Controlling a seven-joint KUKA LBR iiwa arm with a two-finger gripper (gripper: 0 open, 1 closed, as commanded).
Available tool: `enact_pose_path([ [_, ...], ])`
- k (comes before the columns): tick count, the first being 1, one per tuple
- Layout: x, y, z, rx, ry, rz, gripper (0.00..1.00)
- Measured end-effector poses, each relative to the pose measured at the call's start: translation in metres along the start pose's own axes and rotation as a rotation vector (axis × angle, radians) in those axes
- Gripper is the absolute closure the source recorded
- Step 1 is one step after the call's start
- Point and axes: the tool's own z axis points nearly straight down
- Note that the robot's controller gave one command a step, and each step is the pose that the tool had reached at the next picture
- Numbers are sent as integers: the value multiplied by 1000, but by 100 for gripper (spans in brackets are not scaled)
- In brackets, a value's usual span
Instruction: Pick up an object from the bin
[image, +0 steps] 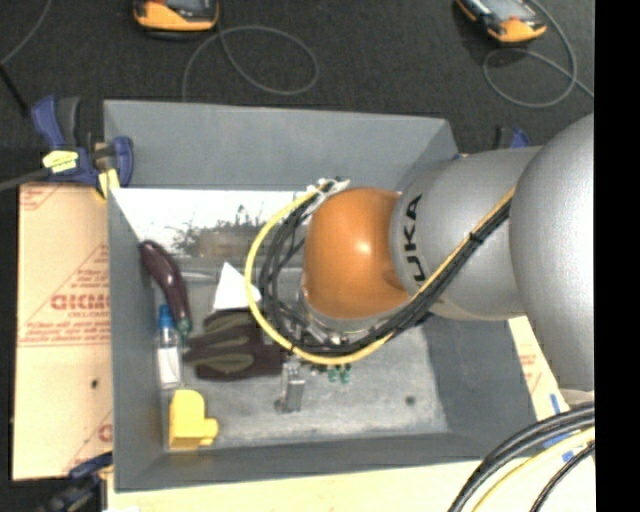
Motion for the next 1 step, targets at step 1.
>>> enact_pose_path([
  [1,0,0,-2,0,-2,1,0],
])
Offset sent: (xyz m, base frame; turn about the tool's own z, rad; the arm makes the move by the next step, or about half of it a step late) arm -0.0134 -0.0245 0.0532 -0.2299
